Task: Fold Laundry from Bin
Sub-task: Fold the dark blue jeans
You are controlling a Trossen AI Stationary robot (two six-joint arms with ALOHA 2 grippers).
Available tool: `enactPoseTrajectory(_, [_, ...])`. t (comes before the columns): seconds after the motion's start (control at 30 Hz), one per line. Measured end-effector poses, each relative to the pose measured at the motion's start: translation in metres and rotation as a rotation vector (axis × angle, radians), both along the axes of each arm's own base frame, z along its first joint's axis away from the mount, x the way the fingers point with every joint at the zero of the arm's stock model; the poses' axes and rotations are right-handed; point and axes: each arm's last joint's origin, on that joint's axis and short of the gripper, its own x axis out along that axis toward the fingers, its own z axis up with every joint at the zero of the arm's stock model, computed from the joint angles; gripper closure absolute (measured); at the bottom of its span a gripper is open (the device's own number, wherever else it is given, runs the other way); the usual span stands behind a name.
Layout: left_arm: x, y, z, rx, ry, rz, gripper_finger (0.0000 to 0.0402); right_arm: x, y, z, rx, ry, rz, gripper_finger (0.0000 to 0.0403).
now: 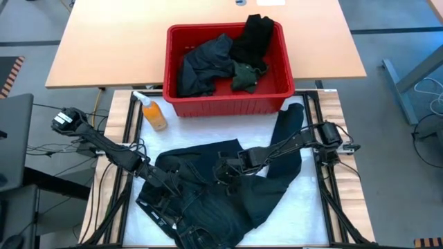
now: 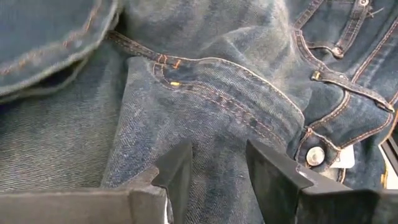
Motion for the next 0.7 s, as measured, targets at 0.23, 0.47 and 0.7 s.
enactPoseTrajectory(0.23, [-0.002, -0.002, -0.001, -0.026, 0.029, 0.013, 0.0262, -0.035, -0.035, 0.011, -0.32, 0.201, -0.478, 0.0376])
enactPoseTrajectory(0.47, [-0.004, -0.005, -0.001, -0.03, 0.038, 0.003, 0.0262, -0.093, -0.067, 0.017, -0.517, 0.433, -1.004, 0.038])
enactPoseTrajectory(0.7, [-0.004, -0.005, -0.001, -0.051, 0.046, 0.025, 0.0262, -0.135, -0.075, -0.013, -0.548, 0.678, -1.205, 0.038])
